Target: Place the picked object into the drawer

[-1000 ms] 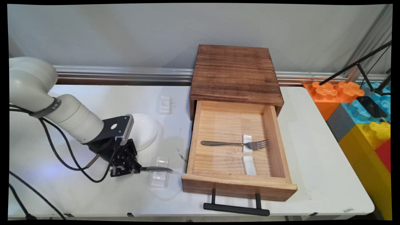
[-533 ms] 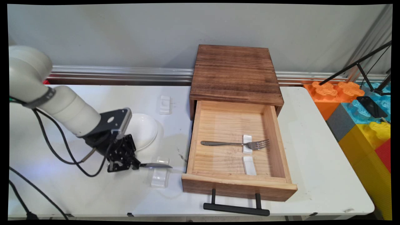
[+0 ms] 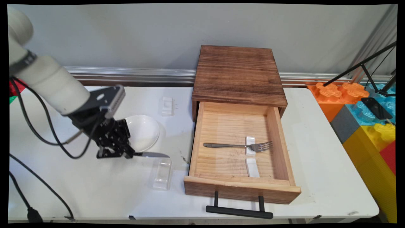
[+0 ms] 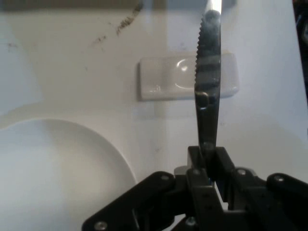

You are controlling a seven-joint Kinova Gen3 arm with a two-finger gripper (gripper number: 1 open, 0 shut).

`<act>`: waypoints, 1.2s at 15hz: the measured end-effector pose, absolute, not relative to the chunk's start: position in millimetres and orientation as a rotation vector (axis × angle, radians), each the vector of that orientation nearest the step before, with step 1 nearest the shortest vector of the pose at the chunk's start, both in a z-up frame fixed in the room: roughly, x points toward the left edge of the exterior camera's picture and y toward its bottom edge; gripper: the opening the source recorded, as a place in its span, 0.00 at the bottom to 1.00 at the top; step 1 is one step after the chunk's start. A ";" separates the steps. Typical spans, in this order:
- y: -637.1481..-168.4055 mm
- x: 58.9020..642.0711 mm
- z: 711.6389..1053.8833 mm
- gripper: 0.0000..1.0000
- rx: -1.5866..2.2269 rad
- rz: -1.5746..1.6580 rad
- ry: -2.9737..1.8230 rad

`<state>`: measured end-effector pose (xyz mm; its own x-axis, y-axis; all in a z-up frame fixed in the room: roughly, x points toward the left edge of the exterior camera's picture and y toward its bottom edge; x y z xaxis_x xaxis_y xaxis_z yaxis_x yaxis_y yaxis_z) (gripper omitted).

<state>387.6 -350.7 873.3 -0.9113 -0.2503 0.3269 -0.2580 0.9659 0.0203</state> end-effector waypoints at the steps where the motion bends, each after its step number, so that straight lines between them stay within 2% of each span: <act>1: -352.7 388.3 884.3 0.00 0.373 0.034 -2.787; 9: -373.3 363.7 947.7 0.00 0.410 0.053 -2.774; 18: -389.3 301.4 965.7 0.00 0.446 0.076 -2.727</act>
<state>301.4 -389.3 965.7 -0.8795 -0.2970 0.3719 -0.3171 0.9483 0.0074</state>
